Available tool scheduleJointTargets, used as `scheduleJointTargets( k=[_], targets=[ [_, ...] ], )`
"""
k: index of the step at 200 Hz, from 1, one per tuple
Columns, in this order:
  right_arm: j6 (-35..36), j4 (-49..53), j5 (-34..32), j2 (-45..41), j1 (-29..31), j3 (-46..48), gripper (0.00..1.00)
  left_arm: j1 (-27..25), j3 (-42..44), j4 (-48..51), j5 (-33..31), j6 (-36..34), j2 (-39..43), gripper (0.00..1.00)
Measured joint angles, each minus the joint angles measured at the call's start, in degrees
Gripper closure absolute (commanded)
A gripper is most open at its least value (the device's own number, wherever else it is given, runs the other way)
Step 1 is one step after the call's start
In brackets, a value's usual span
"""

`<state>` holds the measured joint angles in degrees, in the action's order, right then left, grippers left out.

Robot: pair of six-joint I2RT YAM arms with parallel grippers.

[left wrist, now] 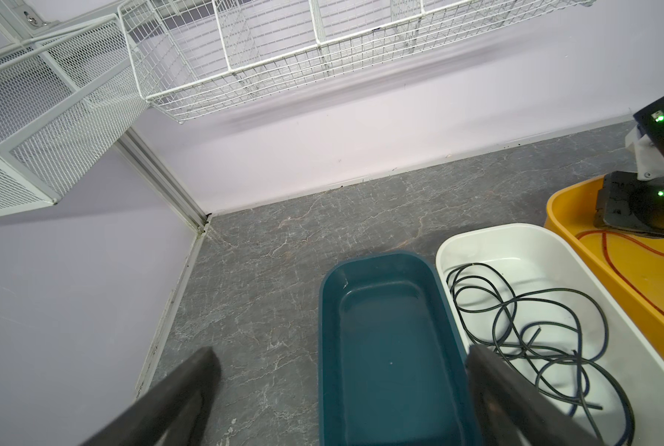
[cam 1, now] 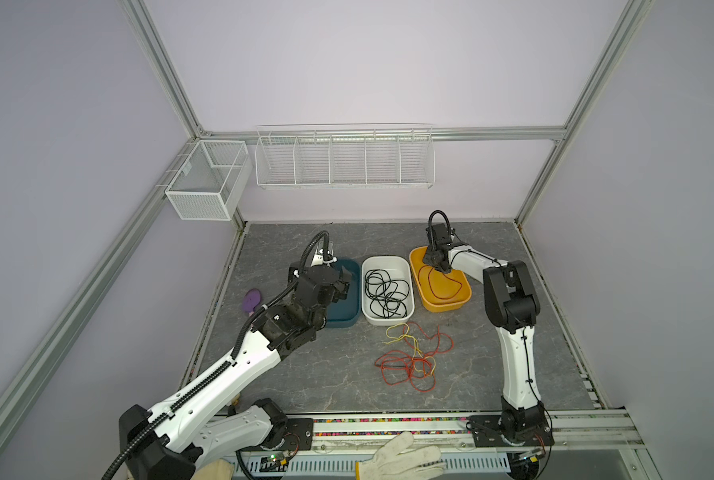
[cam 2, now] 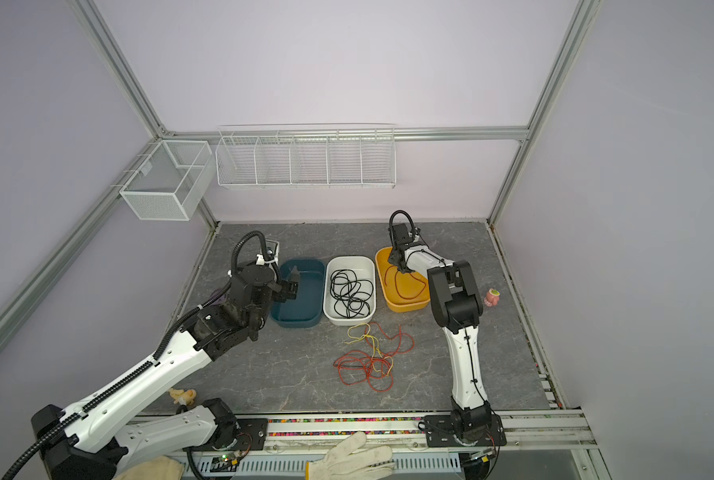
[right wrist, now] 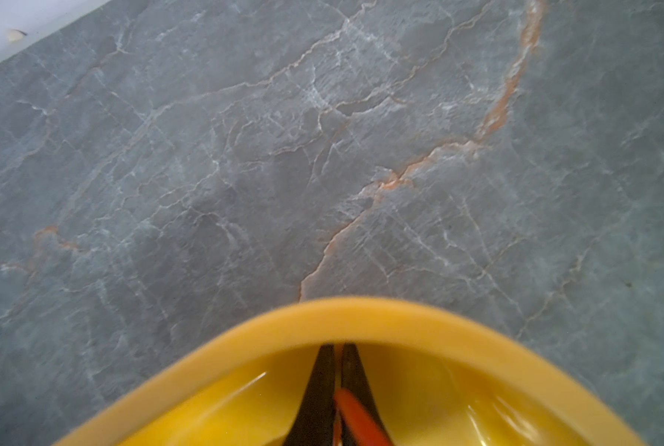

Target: Untangle the cables

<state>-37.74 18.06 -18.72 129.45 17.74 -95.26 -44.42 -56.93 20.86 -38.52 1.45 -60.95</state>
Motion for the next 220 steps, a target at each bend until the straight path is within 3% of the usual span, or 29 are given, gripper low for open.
scheduleJointTargets(
  k=[102,160,220],
  targets=[
    [-2.38,-2.29,7.56,-12.13,1.18,10.14,0.93,0.0,0.0,-0.04,-0.04,-0.68,0.74,0.01],
    [-3.19,-1.11,12.07,-12.41,1.86,12.22,0.94,0.0,0.11,-0.02,-0.04,-1.07,0.74,0.01],
    [-2.93,2.97,14.32,-12.41,2.4,13.05,0.86,0.0,0.15,-0.02,0.0,-1.11,0.74,0.01]
  ],
)
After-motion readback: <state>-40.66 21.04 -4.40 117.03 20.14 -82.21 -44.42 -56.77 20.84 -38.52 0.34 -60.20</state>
